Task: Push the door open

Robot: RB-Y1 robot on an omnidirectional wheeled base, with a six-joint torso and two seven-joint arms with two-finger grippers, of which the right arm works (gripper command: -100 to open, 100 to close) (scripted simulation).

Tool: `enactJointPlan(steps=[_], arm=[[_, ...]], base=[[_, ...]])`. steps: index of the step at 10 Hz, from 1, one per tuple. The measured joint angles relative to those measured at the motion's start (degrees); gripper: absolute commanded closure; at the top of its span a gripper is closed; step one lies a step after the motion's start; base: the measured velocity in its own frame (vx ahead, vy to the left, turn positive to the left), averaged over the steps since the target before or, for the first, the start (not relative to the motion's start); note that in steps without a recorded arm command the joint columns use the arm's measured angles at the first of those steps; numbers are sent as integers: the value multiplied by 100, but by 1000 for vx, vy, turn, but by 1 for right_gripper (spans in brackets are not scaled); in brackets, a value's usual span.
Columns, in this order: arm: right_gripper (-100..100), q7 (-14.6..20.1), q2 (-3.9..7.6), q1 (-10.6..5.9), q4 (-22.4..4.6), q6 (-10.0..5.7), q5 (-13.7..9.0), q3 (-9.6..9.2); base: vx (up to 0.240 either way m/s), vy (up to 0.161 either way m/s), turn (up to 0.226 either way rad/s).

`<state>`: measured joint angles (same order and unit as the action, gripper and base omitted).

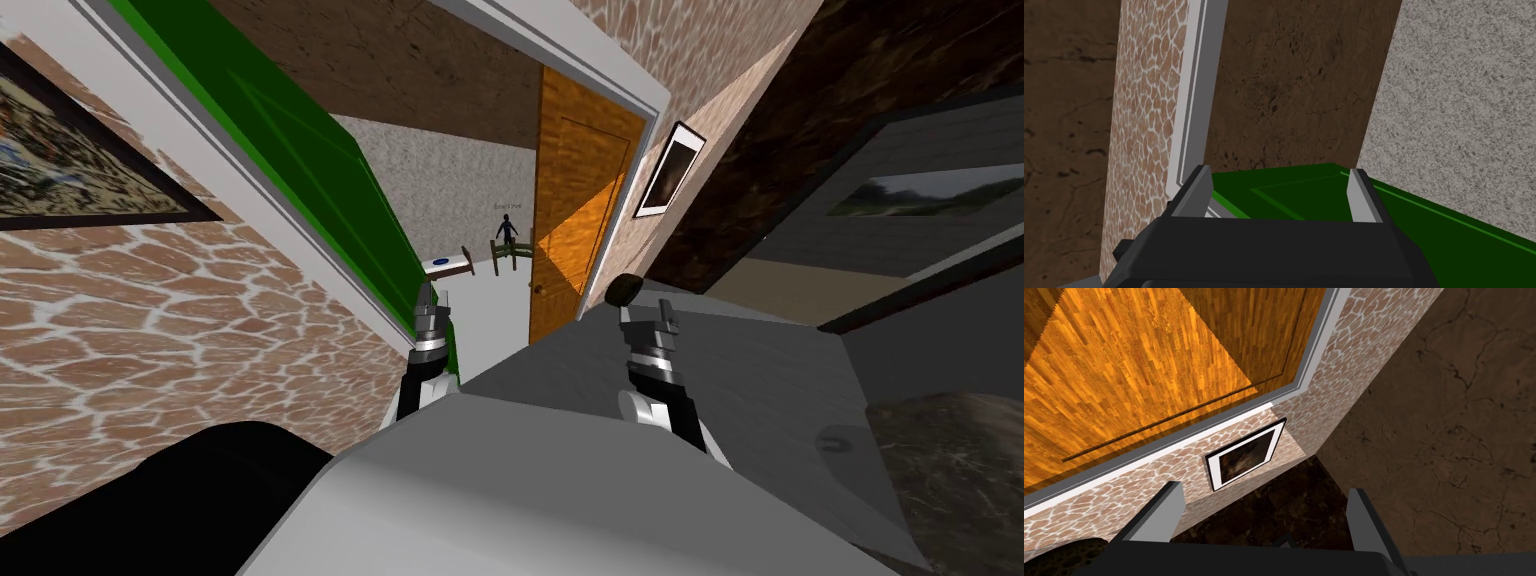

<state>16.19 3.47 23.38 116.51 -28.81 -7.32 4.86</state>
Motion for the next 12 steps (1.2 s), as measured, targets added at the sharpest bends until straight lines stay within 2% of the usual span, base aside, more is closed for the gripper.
enactJointPlan(steps=[2, 7, 10, 12], arm=[[-100, 232, 58, -49, -200, -40, -38, 75], [-100, 808, 97, -251, -782, -139, -82, 200], [-100, 1205, 127, -313, -1122, -221, -119, 279], [-100, 1476, 160, -426, -1386, -249, -152, 357]], base=[[38, -64, 212], [39, -71, 209], [26, -81, 193], [16, -85, 209]])
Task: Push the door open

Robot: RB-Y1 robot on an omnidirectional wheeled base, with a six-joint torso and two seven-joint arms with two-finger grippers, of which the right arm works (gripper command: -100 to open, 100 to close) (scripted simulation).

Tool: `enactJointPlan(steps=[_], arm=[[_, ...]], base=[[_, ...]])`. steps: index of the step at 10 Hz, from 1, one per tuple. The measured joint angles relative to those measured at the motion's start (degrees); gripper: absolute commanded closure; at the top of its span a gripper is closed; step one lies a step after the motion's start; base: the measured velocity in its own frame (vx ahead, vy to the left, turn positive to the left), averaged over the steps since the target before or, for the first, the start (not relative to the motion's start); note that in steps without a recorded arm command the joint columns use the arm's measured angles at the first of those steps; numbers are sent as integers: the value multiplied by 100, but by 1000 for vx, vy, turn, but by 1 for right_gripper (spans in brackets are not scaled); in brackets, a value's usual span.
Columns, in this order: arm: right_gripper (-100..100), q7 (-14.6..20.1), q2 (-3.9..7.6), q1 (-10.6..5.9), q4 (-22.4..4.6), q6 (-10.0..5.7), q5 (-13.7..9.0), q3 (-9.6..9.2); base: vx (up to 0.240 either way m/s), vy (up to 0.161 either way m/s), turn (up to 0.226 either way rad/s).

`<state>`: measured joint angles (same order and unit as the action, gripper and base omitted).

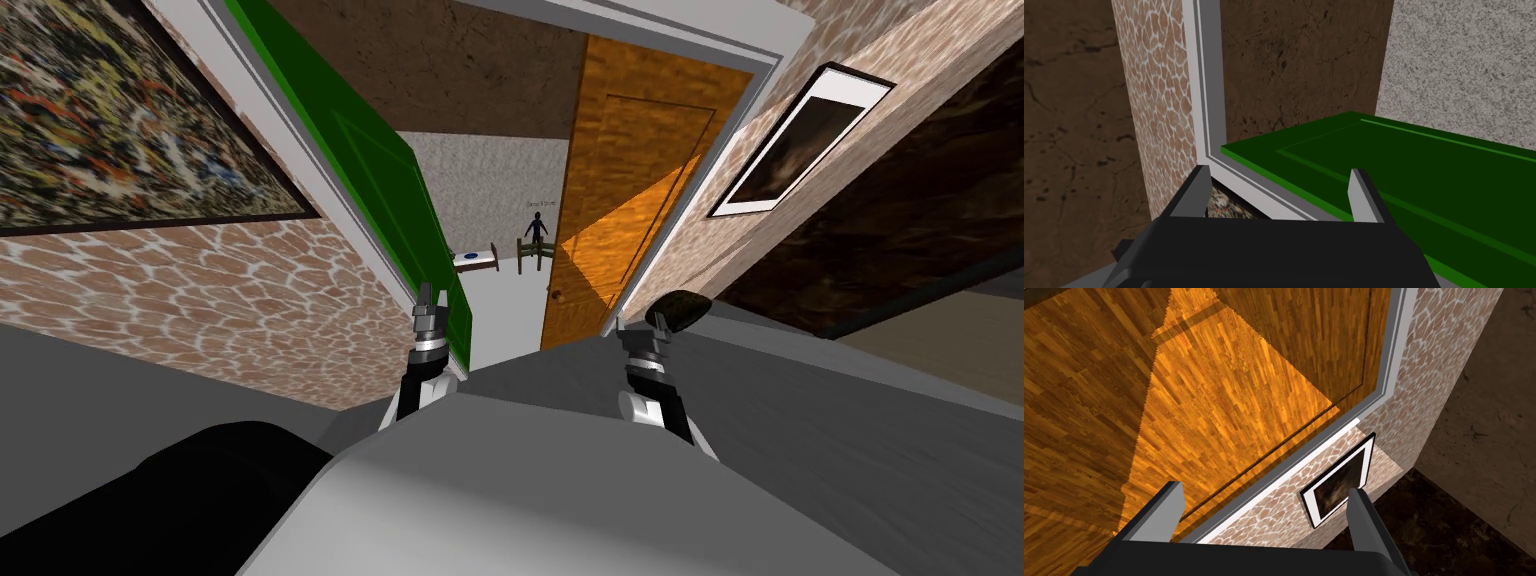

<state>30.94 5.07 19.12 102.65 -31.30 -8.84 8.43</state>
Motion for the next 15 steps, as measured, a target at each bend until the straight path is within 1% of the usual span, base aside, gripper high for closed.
enactJointPlan(steps=[1, 2, 4, 6, 7, 8, 9, 10, 12, 13, 14, 15], arm=[[-100, 130, -2, -51, -135, -10, -9, 28], [-100, 260, -15, -65, -280, -68, -11, 40], [-100, 548, 6, -133, -559, -148, -39, 101], [-100, 829, 6, -174, -763, -173, -63, 158], [-100, 980, 33, -254, -925, -185, -85, 206], [-100, 1112, 12, -322, -1140, -255, -86, 226], [-100, 1254, 12, -328, -1252, -298, -97, 251], [-100, 1401, 18, -355, -1345, -296, -114, 287], [-100, 1685, 7, -428, -1633, -366, -135, 342], [-100, 1839, 27, -491, -1822, -413, -153, 381], [-100, 1985, 23, -527, -1964, -453, -165, 410], [-100, 2111, -2, -555, -2048, -452, -173, 437]], base=[[34, -75, 209], [36, -80, 244], [23, -106, 191], [16, -93, 209], [26, -94, 228], [23, -95, 237], [8, -98, 198], [12, -94, 225], [5, -95, 198], [-5, -99, 185], [-2, -90, 222], [5, -88, 248]])
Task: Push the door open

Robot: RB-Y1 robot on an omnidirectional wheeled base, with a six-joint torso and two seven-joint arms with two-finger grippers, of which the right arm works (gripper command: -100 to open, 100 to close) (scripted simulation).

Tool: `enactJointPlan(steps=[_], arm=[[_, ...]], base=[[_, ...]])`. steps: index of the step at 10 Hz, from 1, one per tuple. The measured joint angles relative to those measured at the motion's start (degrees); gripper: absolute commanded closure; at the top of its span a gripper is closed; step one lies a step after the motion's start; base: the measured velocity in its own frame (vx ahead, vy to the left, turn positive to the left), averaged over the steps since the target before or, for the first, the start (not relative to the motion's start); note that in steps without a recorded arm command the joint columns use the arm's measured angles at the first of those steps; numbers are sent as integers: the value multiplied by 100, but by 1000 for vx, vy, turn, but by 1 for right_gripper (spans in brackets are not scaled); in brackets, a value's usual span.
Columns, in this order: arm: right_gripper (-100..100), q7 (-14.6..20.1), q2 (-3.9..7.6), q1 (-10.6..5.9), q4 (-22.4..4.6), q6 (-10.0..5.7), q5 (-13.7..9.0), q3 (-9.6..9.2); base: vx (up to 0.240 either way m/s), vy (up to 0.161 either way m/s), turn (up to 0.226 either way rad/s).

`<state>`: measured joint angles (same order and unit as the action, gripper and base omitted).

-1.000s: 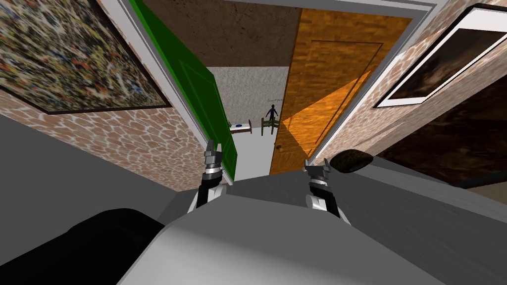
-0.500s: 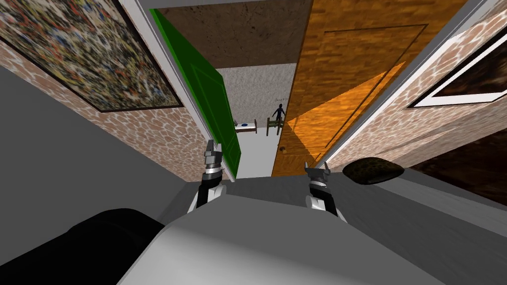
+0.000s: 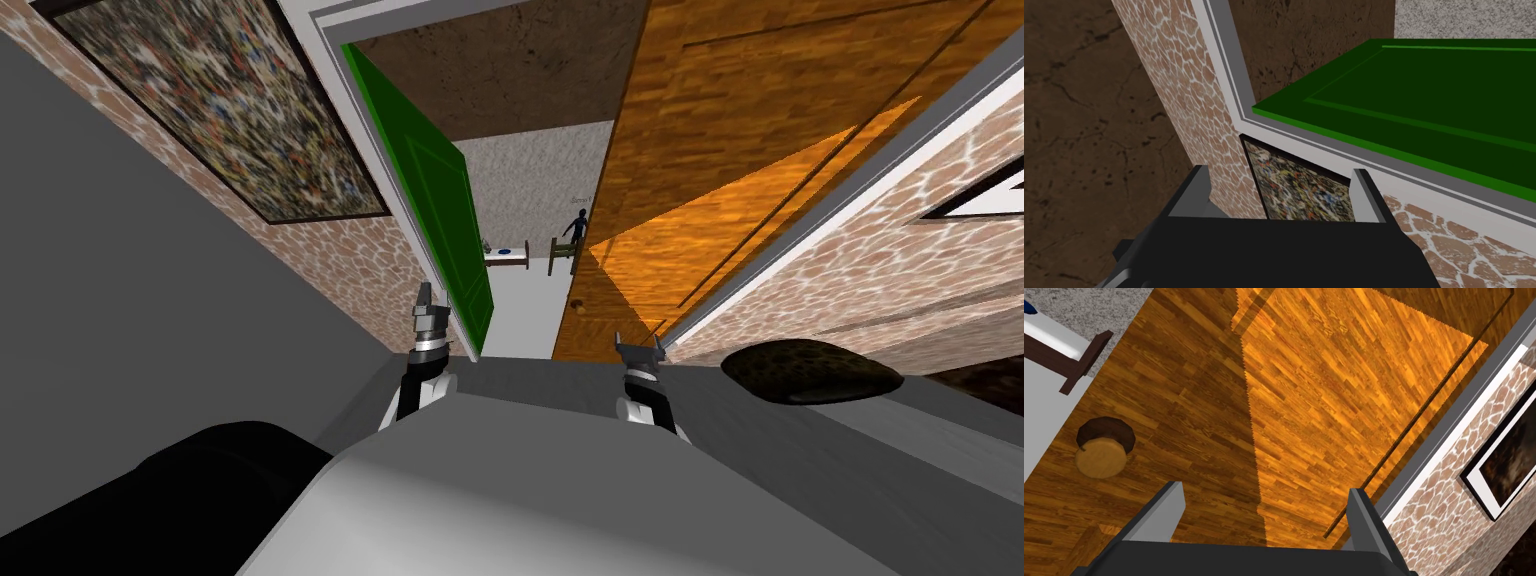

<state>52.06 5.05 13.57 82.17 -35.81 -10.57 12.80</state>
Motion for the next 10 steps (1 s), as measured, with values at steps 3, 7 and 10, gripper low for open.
enactJointPlan(steps=[3, 7, 10], arm=[[-100, 434, -1, -84, -408, -107, -38, 85], [-100, 950, -37, -282, -960, -208, -83, 208], [-100, 1338, -66, -367, -1311, -289, -116, 288]], base=[[-2, -96, 182], [-11, -86, 225], [-12, -83, 196]])
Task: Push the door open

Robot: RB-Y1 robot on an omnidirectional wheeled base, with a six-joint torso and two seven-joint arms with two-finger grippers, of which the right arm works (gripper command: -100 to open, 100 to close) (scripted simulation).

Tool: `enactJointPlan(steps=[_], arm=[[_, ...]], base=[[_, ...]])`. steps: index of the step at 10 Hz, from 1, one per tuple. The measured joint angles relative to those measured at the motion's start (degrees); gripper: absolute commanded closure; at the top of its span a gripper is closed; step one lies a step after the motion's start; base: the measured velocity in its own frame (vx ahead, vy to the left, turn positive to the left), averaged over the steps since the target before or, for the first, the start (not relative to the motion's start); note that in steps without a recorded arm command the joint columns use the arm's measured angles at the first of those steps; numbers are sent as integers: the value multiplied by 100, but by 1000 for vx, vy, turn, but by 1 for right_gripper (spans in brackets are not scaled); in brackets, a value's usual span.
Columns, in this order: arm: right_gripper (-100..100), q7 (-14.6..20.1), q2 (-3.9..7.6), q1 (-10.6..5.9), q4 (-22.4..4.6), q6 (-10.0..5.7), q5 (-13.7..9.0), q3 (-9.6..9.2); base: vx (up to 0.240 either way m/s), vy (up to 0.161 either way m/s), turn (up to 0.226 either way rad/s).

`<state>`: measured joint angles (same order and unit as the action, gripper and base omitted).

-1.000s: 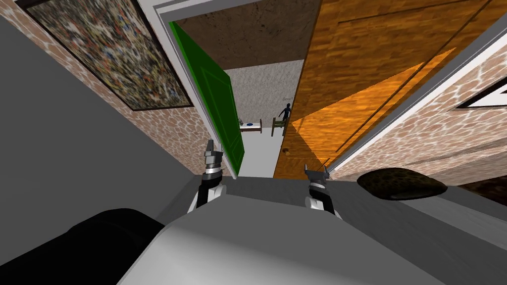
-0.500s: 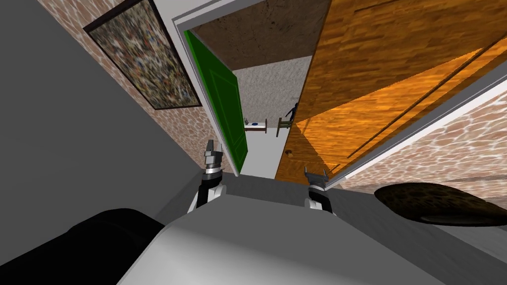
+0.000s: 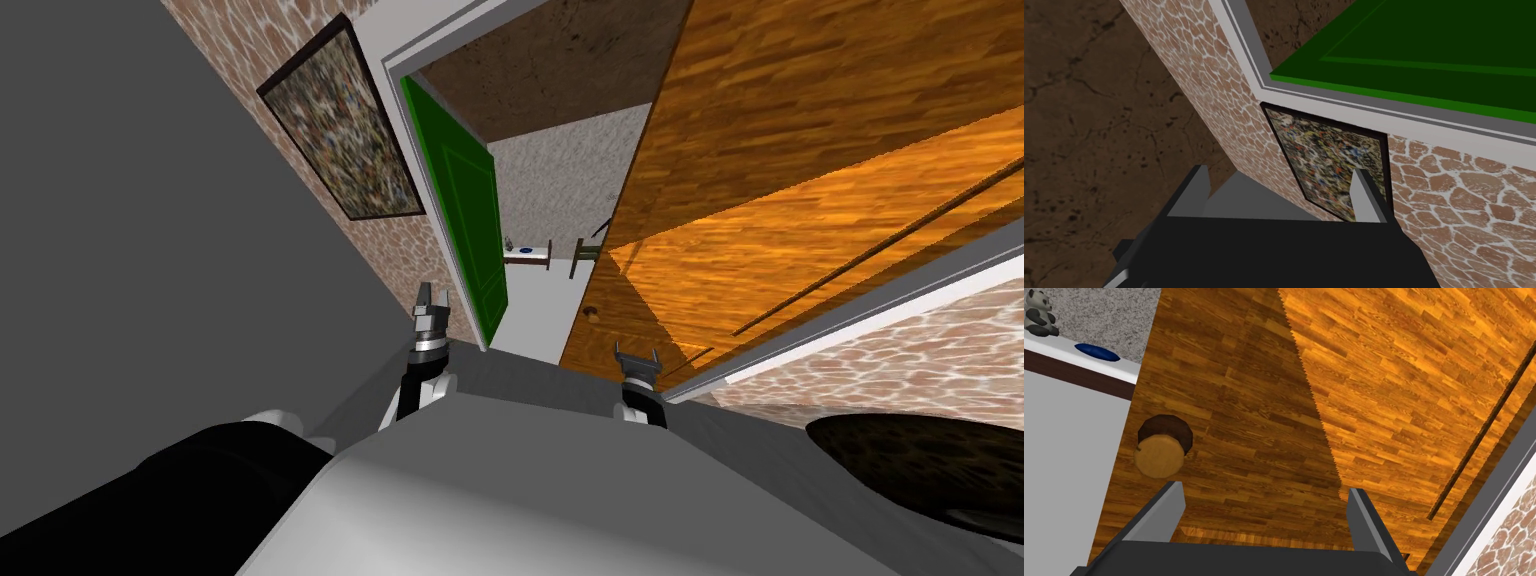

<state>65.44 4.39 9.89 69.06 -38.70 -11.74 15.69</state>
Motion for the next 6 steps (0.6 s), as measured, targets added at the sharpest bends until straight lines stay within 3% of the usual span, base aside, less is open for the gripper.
enactJointPlan(steps=[6], arm=[[-100, 685, -60, -174, -630, -120, -62, 148]], base=[[-21, -72, 203]])
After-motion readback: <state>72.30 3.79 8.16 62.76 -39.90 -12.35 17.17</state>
